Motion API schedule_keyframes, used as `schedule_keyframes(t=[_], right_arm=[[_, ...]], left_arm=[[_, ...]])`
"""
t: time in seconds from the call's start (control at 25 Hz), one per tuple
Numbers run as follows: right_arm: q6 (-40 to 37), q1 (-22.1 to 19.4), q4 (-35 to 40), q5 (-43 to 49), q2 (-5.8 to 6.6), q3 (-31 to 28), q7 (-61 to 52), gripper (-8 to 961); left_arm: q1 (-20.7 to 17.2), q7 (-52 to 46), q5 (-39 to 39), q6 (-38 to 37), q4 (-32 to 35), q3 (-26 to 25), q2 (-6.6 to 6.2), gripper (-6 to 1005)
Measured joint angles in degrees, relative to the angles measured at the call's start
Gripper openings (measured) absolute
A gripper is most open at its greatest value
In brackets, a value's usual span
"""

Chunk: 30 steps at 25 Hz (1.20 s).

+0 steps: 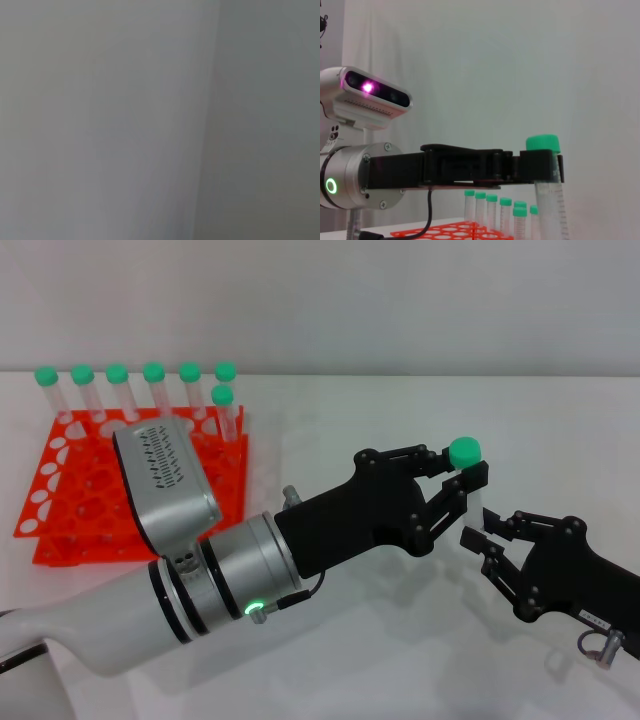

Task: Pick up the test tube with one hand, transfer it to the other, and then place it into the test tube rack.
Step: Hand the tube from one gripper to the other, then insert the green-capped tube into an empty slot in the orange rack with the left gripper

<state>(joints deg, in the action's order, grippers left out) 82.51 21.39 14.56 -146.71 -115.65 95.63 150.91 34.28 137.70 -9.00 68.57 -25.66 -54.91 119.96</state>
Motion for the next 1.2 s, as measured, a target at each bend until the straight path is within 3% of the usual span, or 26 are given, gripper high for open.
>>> schedule_keyframes(t=[0.2,0.48,0.68,0.8,0.88,1.04,1.2], right_arm=[[0.15,-0.12,0.09,-0.04,0.26,0.06,0.08,187],[-0.15,-0.33,-0.32,-0.33,0.26,-0.83,-1.45,186],[0.13,-2.27,-0.42,-0.49,0.29,-4.51,-2.53,361],[0.18,-3.38,-0.54,-0.51,0.42,-6.80,-2.94,507],[0.06,-4.93,-1.93,-0.55,0.61,-12.38,-2.99,605],[0.91,-5.74,-5.70,-0.62,0.50,-24.40,-3.14,623],[1.40,-5.78,-7.12,-0.62,0.49,-33.46,-2.86,641]], left_arm=[[-0.29,0.02,0.20,-0.03,-0.31,-0.18,0.01,226],[-0.61,0.04,1.38,-0.02,-0.49,-0.40,0.01,222],[-2.31,2.49,5.16,0.57,-0.59,-0.66,-0.28,219],[-5.16,4.37,7.66,1.91,-0.55,-4.08,-0.63,216],[-7.80,5.31,7.82,3.83,-0.31,-8.44,-0.63,214],[-13.80,7.94,8.13,7.94,-0.12,-17.42,-0.27,212],[-17.07,9.41,11.04,8.92,0.97,-21.89,-0.21,213]])
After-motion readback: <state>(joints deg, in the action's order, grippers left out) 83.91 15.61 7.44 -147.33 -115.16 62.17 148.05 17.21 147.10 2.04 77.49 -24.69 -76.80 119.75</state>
